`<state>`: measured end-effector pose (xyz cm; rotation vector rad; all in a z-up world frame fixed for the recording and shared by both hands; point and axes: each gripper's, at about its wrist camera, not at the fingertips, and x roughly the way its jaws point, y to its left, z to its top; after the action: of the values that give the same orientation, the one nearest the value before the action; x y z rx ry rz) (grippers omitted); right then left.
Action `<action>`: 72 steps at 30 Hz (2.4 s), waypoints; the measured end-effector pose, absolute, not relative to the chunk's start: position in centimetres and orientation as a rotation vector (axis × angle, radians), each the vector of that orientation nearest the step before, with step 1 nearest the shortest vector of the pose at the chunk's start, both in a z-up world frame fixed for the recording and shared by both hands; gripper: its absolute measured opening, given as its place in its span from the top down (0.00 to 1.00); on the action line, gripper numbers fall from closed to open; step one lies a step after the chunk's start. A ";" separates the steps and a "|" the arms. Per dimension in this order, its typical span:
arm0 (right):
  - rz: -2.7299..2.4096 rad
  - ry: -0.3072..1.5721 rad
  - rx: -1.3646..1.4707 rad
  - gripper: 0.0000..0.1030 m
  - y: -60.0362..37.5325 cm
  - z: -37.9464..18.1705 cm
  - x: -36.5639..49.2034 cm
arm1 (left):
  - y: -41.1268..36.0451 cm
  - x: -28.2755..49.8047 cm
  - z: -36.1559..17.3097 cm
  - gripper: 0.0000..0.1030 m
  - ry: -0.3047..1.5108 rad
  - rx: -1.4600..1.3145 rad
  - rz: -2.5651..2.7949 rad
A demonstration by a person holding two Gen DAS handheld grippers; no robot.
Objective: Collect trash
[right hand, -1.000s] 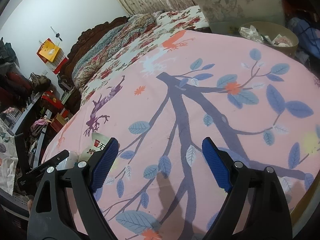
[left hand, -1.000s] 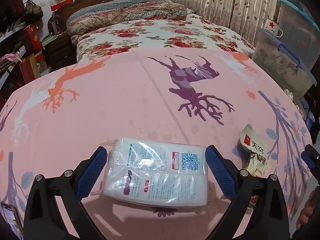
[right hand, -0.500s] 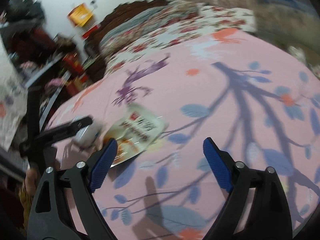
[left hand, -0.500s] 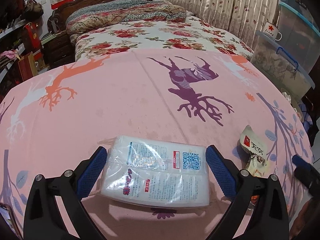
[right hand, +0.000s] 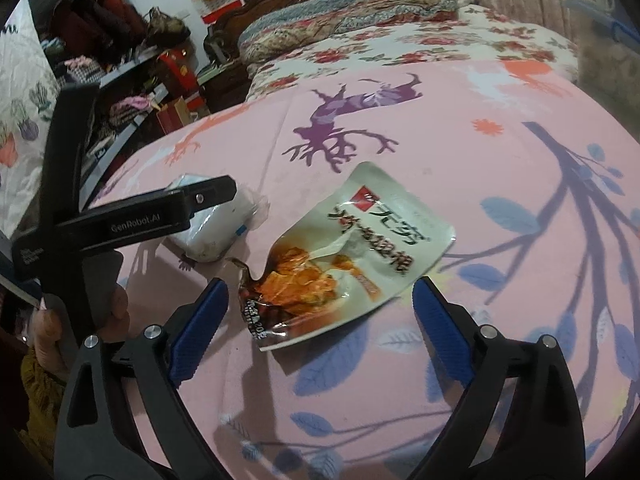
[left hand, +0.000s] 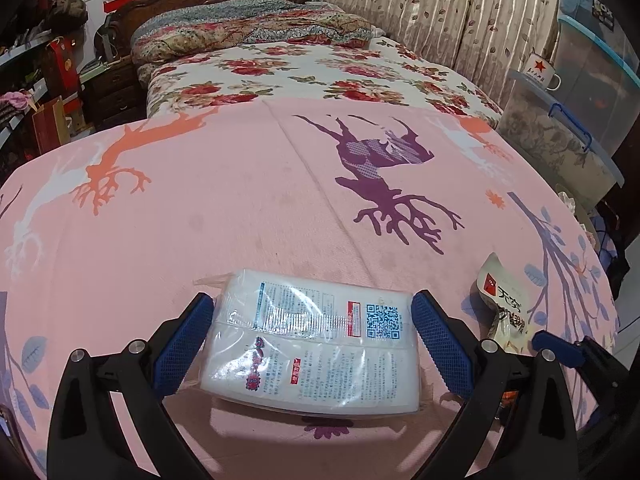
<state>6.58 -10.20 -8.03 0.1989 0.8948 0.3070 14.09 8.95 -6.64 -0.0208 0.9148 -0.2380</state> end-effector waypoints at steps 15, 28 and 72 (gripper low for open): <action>0.282 0.860 0.036 0.34 -8.5 -8.1 7.0 | 9.0 14.1 -6.6 0.07 0.916 -0.024 -0.240; 0.181 0.799 0.081 0.50 -12.6 -7.2 6.3 | 9.0 14.3 -6.6 0.07 0.918 -0.030 -0.245; 0.120 0.683 0.305 0.17 -19.8 -5.6 2.8 | 11.1 10.2 -4.6 0.08 0.945 -0.188 -0.190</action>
<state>2.81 -19.85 -5.57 0.3051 0.6830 0.1201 10.17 11.11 -4.62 -0.1881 0.9452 -0.1904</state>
